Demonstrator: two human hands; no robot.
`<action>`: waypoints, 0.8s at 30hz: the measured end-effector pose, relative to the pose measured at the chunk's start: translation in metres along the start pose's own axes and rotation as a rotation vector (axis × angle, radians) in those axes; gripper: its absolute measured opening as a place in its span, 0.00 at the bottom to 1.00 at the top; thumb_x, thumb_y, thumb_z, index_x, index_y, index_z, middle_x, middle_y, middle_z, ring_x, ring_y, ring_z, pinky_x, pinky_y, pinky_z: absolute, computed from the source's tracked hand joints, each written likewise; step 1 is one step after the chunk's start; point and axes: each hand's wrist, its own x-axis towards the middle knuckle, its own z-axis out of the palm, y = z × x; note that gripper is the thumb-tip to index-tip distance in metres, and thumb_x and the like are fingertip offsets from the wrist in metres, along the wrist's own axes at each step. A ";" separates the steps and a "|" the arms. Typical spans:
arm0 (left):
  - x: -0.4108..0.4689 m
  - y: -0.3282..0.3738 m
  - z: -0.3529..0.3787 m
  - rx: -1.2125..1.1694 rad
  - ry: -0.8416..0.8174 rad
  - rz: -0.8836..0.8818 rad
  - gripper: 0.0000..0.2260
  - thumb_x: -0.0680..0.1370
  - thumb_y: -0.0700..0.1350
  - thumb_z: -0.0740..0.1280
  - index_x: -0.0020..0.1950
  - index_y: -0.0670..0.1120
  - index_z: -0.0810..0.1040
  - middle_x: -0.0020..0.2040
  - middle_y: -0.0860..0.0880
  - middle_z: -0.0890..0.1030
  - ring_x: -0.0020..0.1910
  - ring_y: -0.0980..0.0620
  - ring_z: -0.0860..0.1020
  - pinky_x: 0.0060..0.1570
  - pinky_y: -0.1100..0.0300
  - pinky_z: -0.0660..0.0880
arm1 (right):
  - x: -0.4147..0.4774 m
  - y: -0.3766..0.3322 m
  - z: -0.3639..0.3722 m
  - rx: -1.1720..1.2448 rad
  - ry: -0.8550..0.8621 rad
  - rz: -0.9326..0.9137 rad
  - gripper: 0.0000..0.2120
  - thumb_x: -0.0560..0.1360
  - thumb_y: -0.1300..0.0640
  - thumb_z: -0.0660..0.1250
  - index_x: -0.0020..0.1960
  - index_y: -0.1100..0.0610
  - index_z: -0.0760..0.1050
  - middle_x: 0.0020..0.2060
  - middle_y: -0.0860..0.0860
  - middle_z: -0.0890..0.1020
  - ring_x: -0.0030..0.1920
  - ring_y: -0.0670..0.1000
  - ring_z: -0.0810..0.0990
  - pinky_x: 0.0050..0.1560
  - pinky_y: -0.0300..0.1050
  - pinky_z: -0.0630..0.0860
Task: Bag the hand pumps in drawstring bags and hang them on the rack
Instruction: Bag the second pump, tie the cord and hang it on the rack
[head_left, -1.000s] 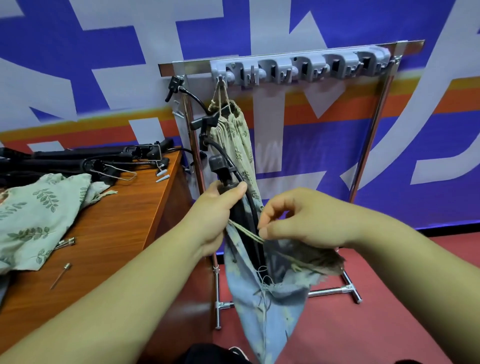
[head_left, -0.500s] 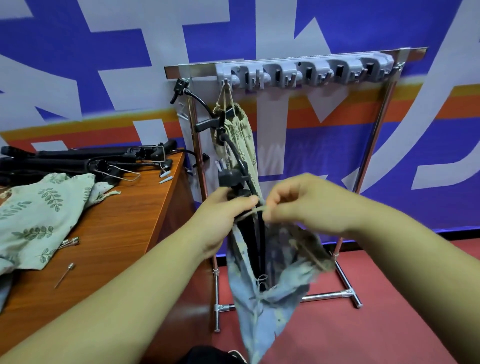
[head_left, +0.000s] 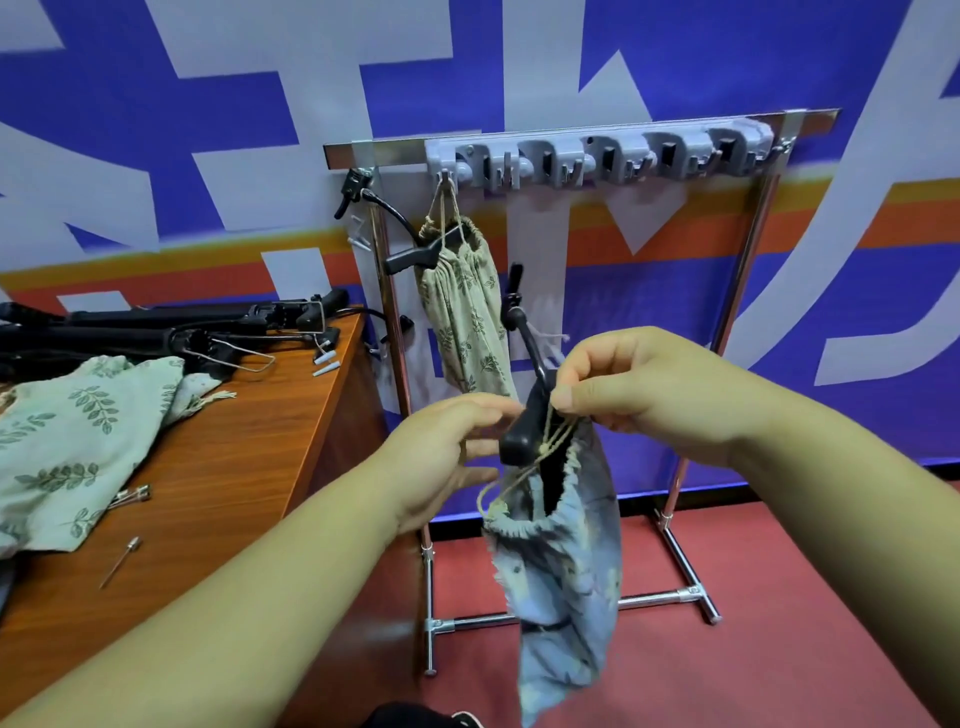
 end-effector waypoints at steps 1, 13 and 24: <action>0.000 0.000 -0.001 -0.020 0.010 0.031 0.12 0.77 0.48 0.63 0.53 0.51 0.86 0.55 0.47 0.85 0.54 0.49 0.82 0.70 0.37 0.69 | -0.001 -0.001 -0.001 0.008 -0.002 0.003 0.07 0.74 0.66 0.71 0.39 0.58 0.79 0.28 0.48 0.77 0.27 0.43 0.69 0.30 0.33 0.66; -0.006 0.008 0.007 0.091 -0.172 0.185 0.13 0.70 0.43 0.65 0.54 0.46 0.75 0.37 0.59 0.77 0.27 0.64 0.72 0.31 0.74 0.68 | -0.006 -0.003 -0.005 0.026 -0.030 -0.016 0.04 0.75 0.65 0.70 0.41 0.62 0.79 0.31 0.51 0.79 0.27 0.42 0.70 0.29 0.31 0.67; -0.008 0.006 0.008 0.459 0.077 0.369 0.08 0.70 0.46 0.71 0.40 0.60 0.85 0.52 0.52 0.81 0.52 0.56 0.80 0.57 0.61 0.75 | -0.002 0.000 0.004 0.122 0.109 0.168 0.08 0.75 0.65 0.71 0.39 0.55 0.80 0.33 0.52 0.80 0.28 0.45 0.69 0.31 0.39 0.62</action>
